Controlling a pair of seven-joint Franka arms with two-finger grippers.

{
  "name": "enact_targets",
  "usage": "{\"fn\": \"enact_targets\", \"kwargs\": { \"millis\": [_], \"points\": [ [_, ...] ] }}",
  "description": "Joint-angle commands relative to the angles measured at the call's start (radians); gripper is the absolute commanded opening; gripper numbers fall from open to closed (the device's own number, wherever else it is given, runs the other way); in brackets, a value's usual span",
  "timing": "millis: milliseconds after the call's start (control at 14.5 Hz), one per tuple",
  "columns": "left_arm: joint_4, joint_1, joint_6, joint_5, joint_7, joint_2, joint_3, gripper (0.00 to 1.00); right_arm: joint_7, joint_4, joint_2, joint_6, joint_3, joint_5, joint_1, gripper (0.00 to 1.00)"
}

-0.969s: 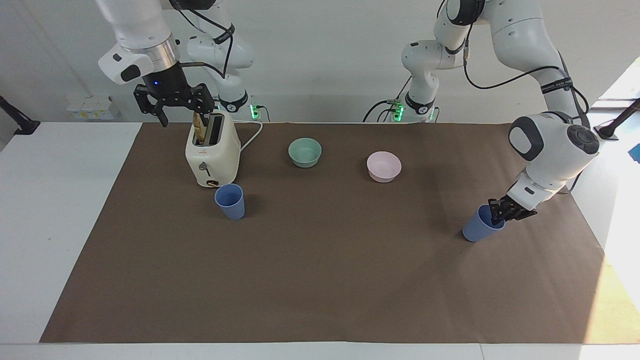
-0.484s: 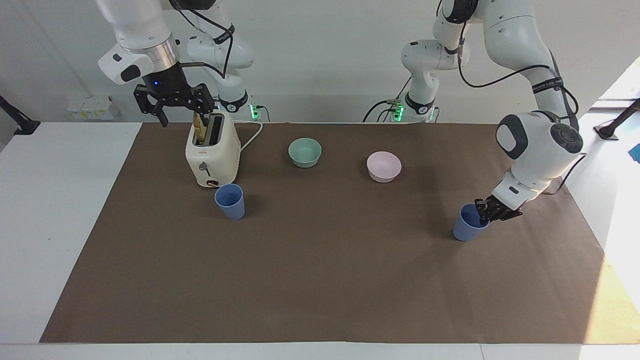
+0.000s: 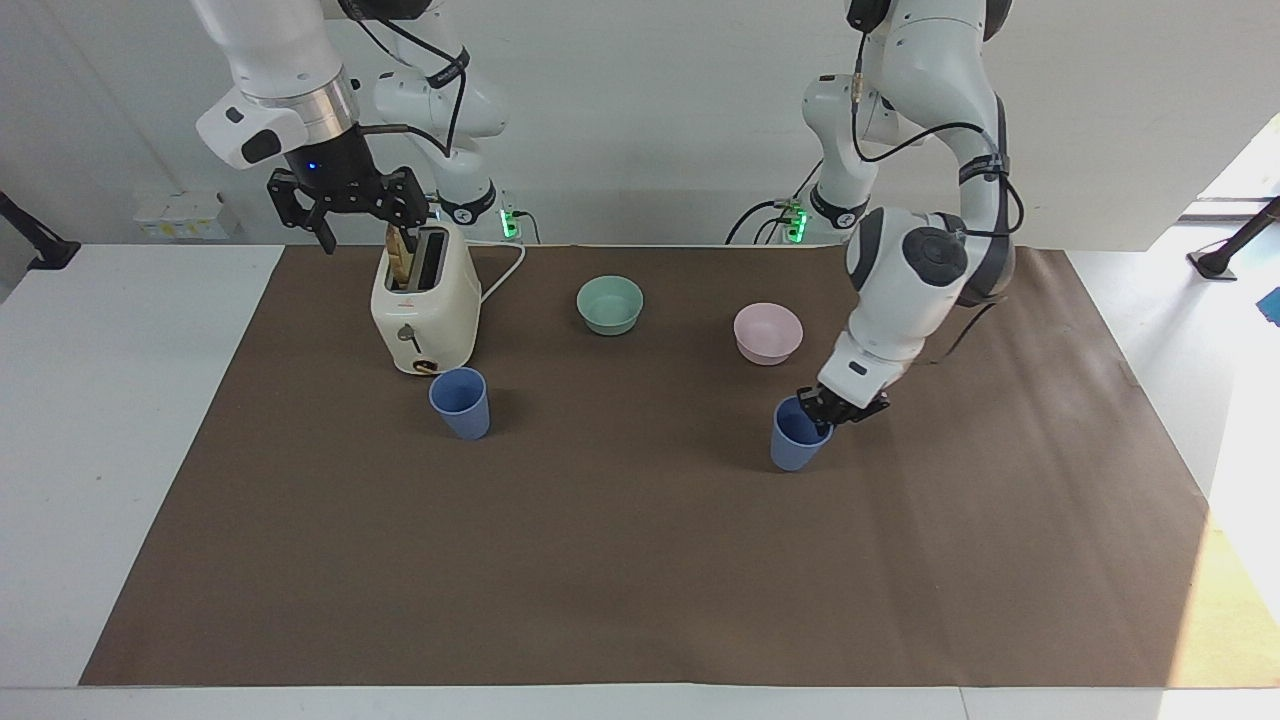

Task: Stack blue cups with both arms
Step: 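Carry the blue cup with the left gripper toward the table center, then set the blue cup down, release, and withdraw the left gripper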

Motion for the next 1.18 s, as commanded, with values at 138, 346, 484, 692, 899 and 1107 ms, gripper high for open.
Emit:
{"fn": "enact_targets", "kwargs": {
  "millis": [138,346,484,692,899,1107],
  "points": [
    [-0.082,-0.141,0.093,0.003,-0.139,-0.034,0.017,0.0,0.019,-0.01,0.002,0.052,0.006,0.023,-0.014,1.0],
    [-0.097,-0.189,0.116,-0.005,-0.158,-0.023,0.015,0.0,0.019,-0.01,0.0,0.052,0.006,0.023,-0.014,1.0],
    [-0.096,-0.194,0.105,-0.005,-0.156,-0.025,0.012,0.01,0.017,-0.013,0.0,0.052,0.006,0.023,-0.014,1.0],
    [-0.085,-0.195,0.09,-0.005,-0.15,-0.023,0.013,0.8,0.017,-0.016,-0.001,0.072,0.006,0.024,-0.014,1.0],
    [-0.076,-0.183,0.061,-0.002,-0.141,-0.049,0.02,1.0,0.016,-0.042,-0.012,0.072,0.006,0.023,-0.037,1.0],
    [-0.068,-0.136,-0.013,0.012,-0.073,-0.109,0.027,1.0,0.008,-0.07,-0.033,0.072,0.006,0.023,-0.051,1.0]
  ]
}}
